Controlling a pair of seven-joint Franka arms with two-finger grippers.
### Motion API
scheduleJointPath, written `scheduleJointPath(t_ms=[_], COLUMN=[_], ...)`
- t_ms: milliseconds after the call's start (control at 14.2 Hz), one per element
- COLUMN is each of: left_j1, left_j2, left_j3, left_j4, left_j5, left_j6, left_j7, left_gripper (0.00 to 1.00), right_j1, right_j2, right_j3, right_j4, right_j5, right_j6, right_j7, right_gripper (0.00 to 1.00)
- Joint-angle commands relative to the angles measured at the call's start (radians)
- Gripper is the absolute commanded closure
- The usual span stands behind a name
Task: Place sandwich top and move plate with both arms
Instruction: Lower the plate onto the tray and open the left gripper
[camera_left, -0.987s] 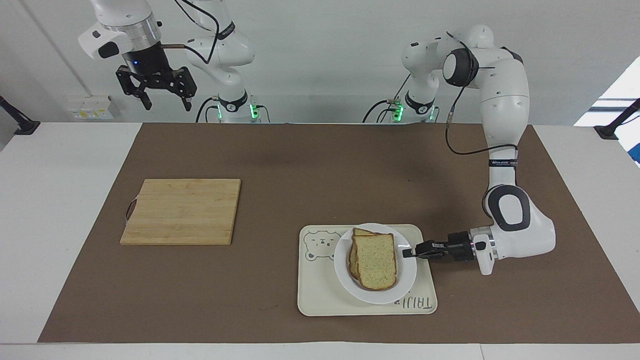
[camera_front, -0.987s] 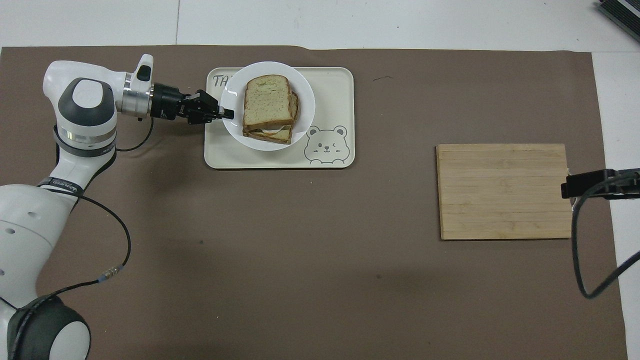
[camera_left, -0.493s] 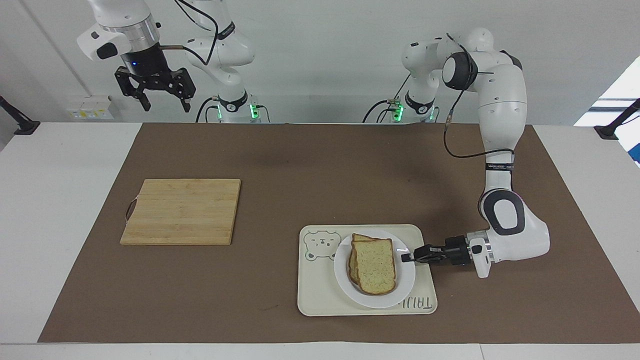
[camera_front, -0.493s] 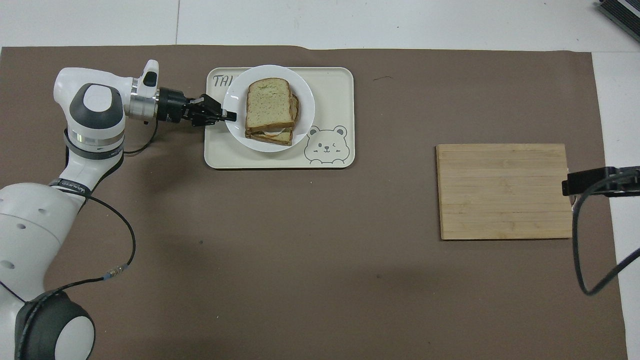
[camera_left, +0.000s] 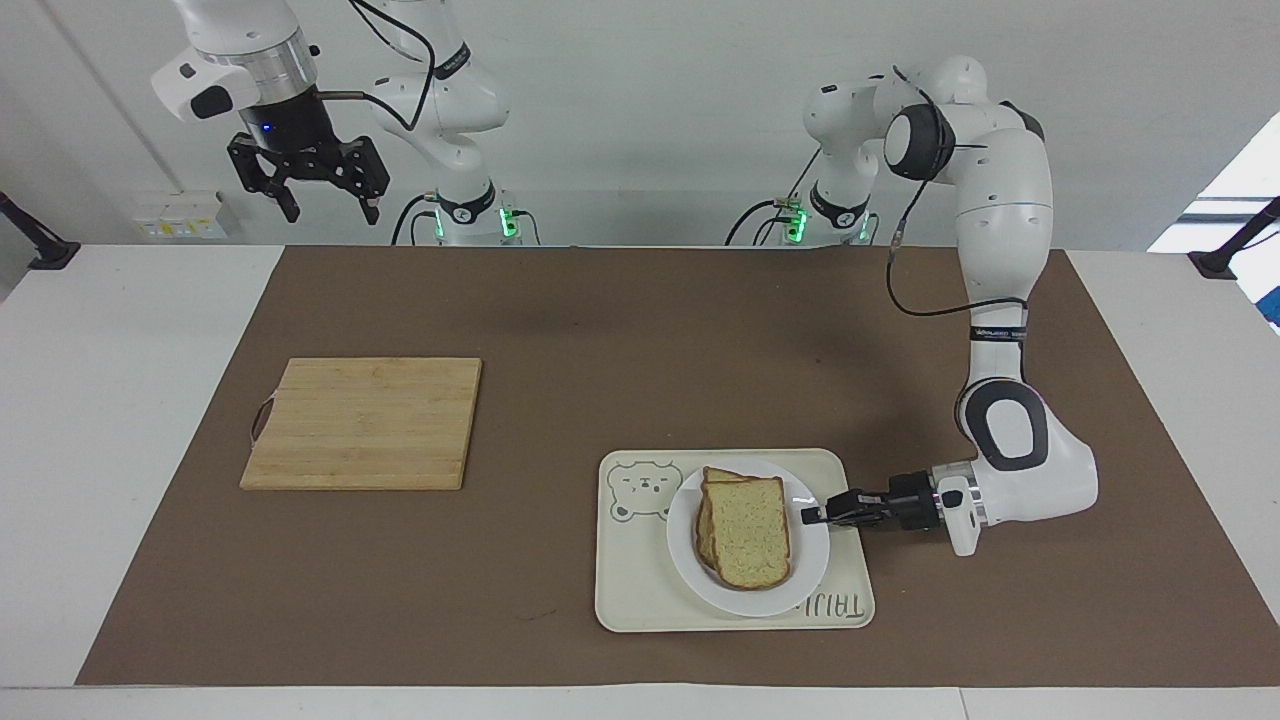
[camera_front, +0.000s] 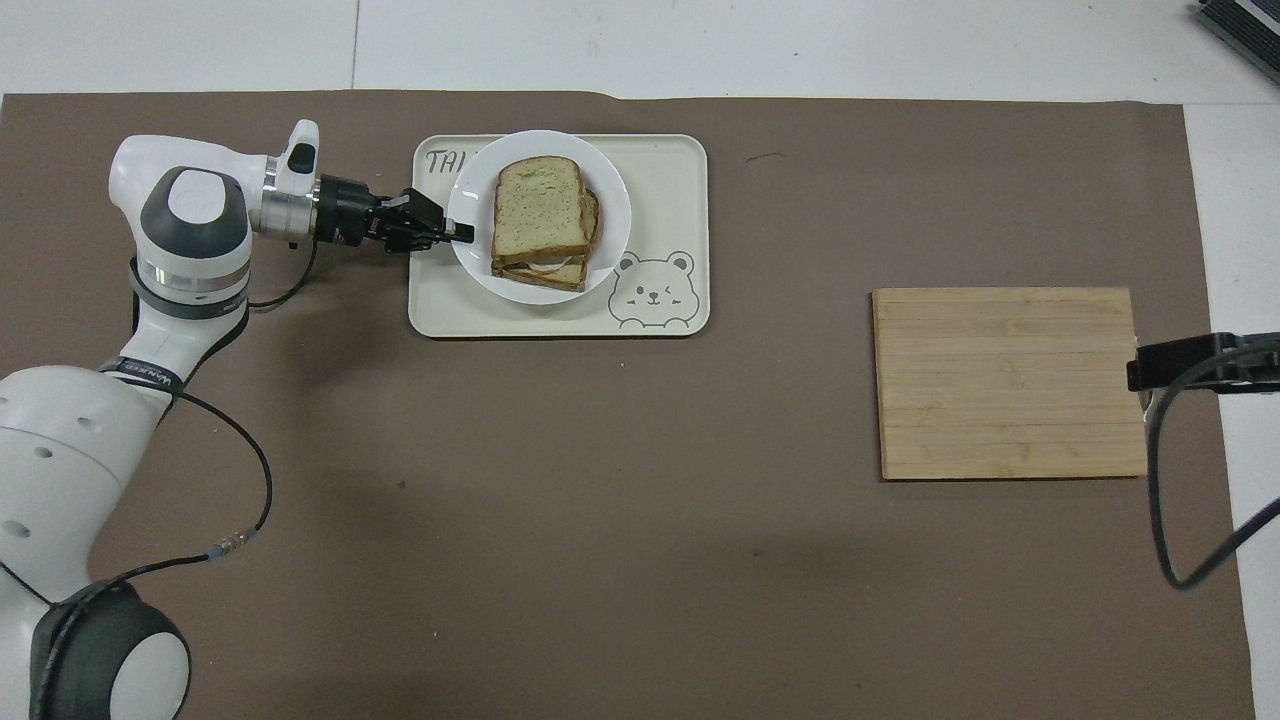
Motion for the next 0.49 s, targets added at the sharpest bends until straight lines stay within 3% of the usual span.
scheduleJointPath(t_ms=[0,70,423], left_j1=[-0.003,-0.003,0.000], left_j2=[0.014,0.012,-0.020], left_j3=[-0.001,-0.001,0.006], left_j4=[0.030,0.027,0.026], left_j5=[0.006,0.006,0.017], left_j6=[0.004,0.004,-0.002], left_j7=[0.005,0.003,-0.019], left_gripper=[0.12,0.00,0.00], right_j1=[-0.010,-0.010,-0.010], right_j2=[-0.025,-0.025,-0.025], right_j3=[0.001,-0.001,-0.001], right_j4=[-0.030,-0.032,-0.032], right_j5=[0.004,0.004,0.004], right_j6=[0.020,0.020,0.018], right_j7=[-0.023,-0.023,-0.023], right_gripper=[0.00,0.00,0.00])
